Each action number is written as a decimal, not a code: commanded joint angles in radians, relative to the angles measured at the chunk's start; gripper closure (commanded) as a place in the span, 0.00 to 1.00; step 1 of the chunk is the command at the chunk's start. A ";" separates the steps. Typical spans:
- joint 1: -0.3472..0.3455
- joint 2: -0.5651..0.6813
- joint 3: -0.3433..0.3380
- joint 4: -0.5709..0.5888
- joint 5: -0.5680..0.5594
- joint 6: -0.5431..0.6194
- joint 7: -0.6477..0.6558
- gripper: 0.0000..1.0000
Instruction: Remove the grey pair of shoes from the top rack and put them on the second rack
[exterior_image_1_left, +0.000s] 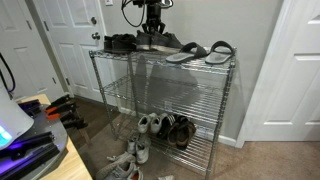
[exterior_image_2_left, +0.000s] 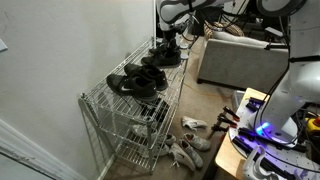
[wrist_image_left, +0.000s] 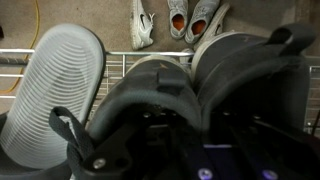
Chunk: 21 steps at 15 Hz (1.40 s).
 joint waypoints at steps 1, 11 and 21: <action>-0.003 -0.222 -0.002 -0.193 -0.014 -0.057 -0.009 0.93; -0.054 -0.524 -0.083 -0.504 -0.081 -0.273 -0.067 0.93; -0.079 -0.514 -0.131 -0.675 -0.254 -0.242 -0.042 0.93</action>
